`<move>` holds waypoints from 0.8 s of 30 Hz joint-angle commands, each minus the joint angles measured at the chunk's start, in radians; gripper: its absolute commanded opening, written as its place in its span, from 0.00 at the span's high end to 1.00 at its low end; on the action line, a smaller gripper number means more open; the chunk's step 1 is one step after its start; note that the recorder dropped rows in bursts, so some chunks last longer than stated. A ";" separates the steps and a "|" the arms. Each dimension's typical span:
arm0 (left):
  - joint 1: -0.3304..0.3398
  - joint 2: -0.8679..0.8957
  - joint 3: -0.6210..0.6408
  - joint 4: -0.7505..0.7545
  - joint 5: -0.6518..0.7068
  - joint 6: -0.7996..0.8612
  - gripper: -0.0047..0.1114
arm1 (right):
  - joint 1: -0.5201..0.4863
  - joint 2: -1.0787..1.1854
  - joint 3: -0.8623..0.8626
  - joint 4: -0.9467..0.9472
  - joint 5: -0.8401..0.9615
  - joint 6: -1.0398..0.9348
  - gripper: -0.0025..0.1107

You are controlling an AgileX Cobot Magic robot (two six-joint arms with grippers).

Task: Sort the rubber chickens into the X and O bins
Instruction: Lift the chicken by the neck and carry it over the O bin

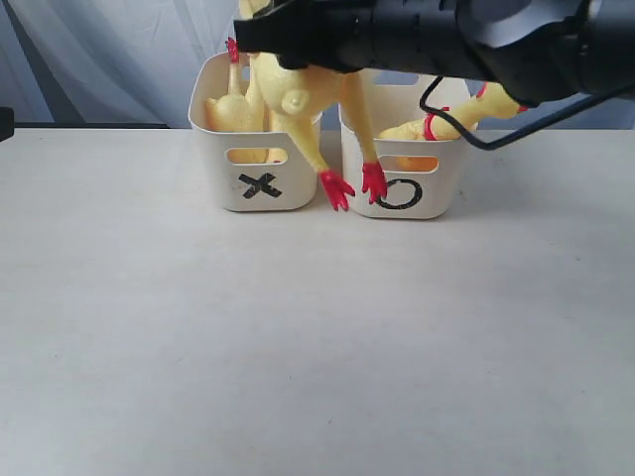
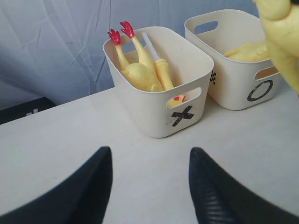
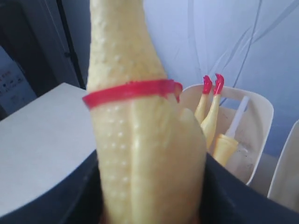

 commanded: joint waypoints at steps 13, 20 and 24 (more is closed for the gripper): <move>0.004 0.000 0.002 -0.008 0.044 -0.004 0.54 | -0.005 -0.085 -0.001 0.072 -0.231 -0.002 0.99; 0.004 0.000 0.002 -0.008 0.046 -0.004 0.54 | -0.012 -0.044 -0.001 0.072 -0.444 0.000 0.99; 0.004 0.000 0.002 -0.008 0.049 -0.004 0.54 | -0.036 0.010 -0.001 0.072 -0.532 0.029 0.99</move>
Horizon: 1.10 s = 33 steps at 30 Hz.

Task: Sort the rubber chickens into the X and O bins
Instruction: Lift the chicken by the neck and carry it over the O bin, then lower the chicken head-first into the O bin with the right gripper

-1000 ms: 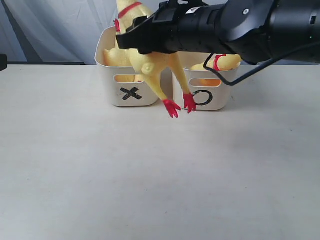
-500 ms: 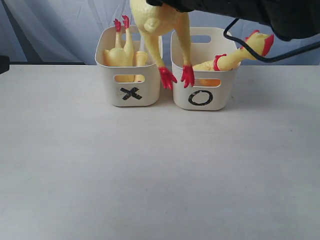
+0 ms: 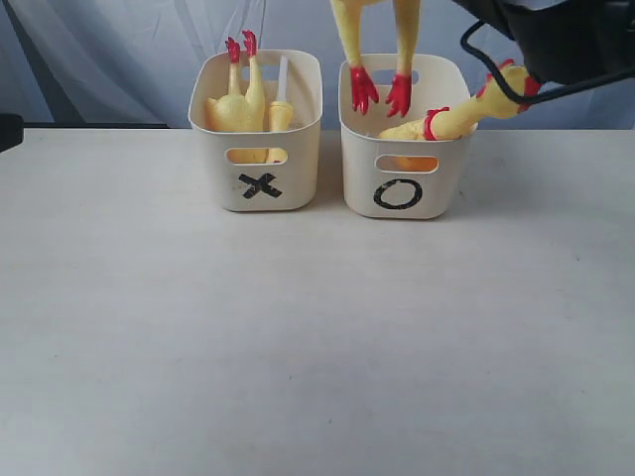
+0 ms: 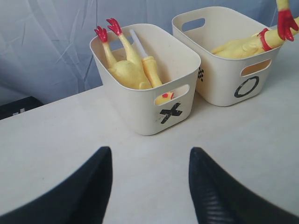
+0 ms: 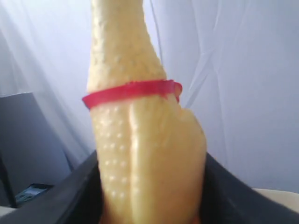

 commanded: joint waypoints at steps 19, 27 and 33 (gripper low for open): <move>0.004 0.000 0.002 -0.014 0.023 -0.004 0.54 | -0.132 0.298 -0.043 -0.436 -0.346 0.615 0.99; 0.004 0.000 0.002 -0.014 0.023 -0.004 0.54 | -0.132 0.349 -0.125 -0.443 -0.346 0.527 0.99; 0.004 0.000 0.002 -0.030 0.023 -0.004 0.54 | -0.132 0.366 -0.140 -0.450 -0.334 0.397 0.99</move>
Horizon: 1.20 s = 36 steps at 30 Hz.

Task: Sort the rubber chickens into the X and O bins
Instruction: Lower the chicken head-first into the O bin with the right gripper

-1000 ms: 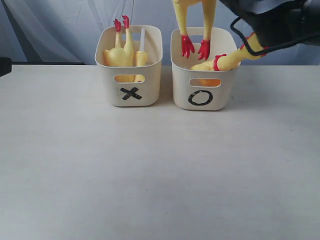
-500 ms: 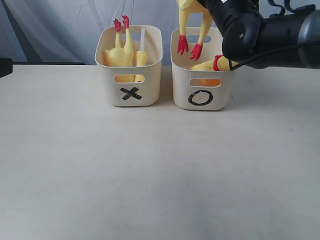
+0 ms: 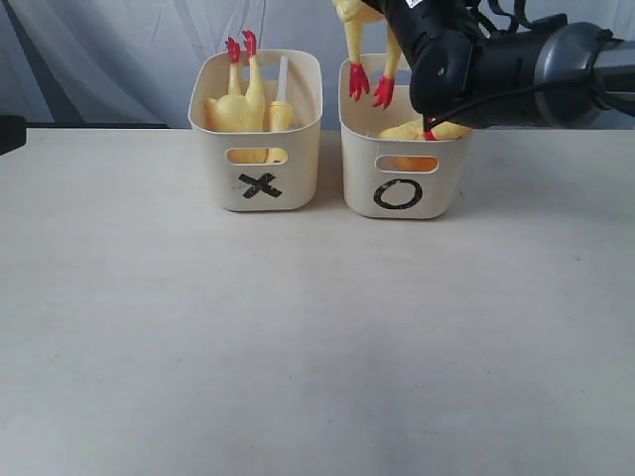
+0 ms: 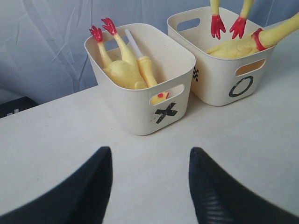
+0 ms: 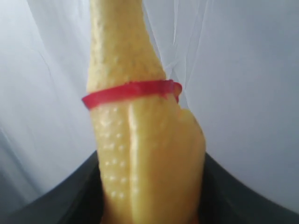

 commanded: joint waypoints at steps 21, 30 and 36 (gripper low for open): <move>0.004 0.000 0.002 -0.024 0.028 -0.004 0.54 | -0.006 0.070 -0.014 0.057 -0.028 -0.161 0.99; 0.004 0.000 0.002 -0.024 0.030 -0.004 0.54 | -0.006 0.076 -0.014 0.057 -0.014 -0.153 0.99; 0.004 0.000 0.002 -0.022 0.032 -0.004 0.54 | -0.006 0.110 -0.014 0.055 -0.015 -0.153 0.99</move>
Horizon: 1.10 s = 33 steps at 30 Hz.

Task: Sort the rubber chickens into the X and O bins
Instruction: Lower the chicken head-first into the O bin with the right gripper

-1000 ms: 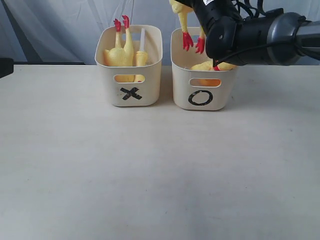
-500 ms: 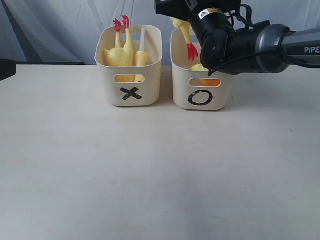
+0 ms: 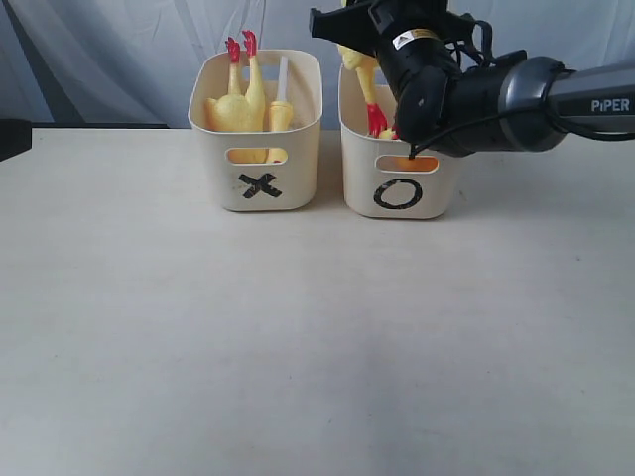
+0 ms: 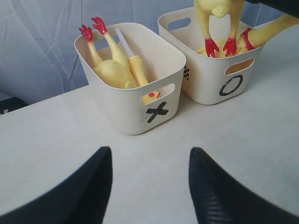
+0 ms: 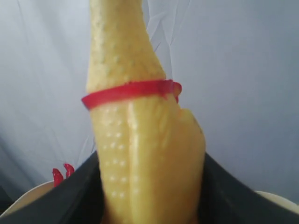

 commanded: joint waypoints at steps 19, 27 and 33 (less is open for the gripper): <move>0.004 0.000 0.002 -0.015 0.003 -0.004 0.54 | -0.006 0.123 -0.128 0.188 0.071 -0.008 0.99; 0.004 0.000 0.002 -0.015 0.003 -0.004 0.54 | -0.006 0.142 -0.128 0.204 0.069 -0.006 0.99; 0.004 0.000 0.002 -0.015 0.003 -0.004 0.54 | -0.006 0.144 -0.128 0.204 0.067 -0.006 0.99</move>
